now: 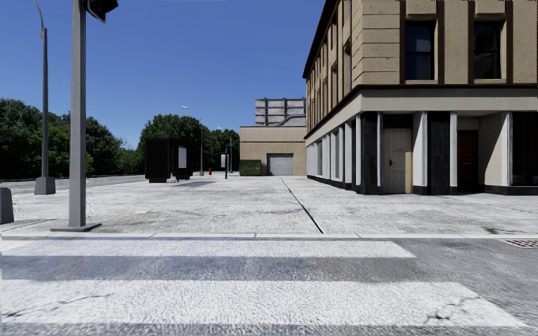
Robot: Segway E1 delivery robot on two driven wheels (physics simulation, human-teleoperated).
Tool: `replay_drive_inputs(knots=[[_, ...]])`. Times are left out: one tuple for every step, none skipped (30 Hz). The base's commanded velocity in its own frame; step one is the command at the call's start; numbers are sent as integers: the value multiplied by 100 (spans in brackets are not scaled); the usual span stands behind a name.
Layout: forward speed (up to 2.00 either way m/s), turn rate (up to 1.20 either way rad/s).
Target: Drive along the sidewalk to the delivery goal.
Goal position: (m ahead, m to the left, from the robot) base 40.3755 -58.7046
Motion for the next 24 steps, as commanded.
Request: replay_drive_inputs(knots=[[200,0],[200,0],[200,0],[200,0],[200,0],[200,0],[200,0],[200,0],[200,0],[200,-6],[200,-6],[200,-17],[200,-22],[200,-24],[200,-24],[200,-24],[200,-25],[200,-26],[200,-26],[200,-26],[200,-26],[200,-26],[200,-27],[200,-28]])
